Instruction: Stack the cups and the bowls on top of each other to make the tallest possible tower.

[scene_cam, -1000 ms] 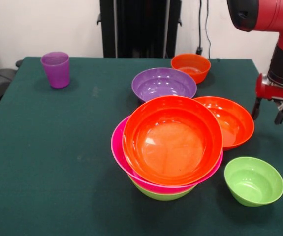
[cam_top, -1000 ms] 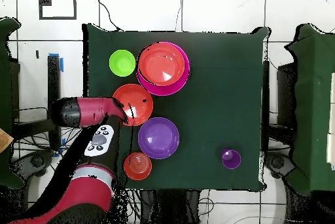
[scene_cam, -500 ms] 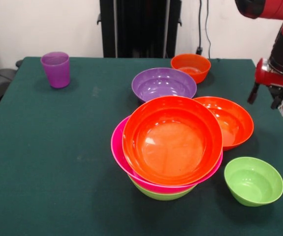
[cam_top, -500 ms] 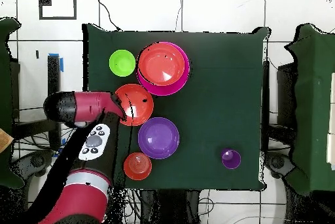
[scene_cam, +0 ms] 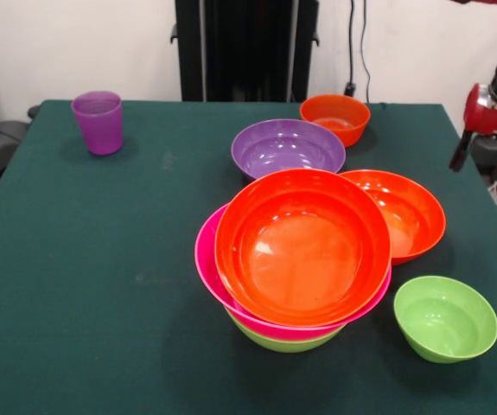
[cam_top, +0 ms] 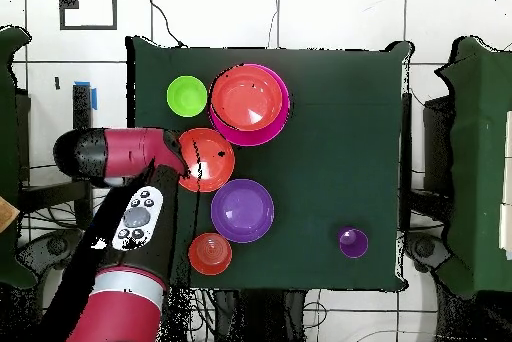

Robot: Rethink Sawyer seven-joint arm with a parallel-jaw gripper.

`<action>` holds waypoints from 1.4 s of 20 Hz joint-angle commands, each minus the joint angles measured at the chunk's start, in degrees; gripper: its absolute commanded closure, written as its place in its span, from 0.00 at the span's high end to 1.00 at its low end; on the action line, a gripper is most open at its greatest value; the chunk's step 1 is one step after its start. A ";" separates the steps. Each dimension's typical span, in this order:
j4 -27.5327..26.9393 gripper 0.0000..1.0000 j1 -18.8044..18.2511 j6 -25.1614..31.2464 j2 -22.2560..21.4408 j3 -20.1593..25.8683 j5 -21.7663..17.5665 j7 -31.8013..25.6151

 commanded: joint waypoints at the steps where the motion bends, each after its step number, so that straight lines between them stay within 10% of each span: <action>1: -4.63 1.00 -1.26 5.35 2.10 3.41 0.13 9.31; 28: -9.43 1.00 -4.41 11.49 2.54 0.80 -10.46 -1.21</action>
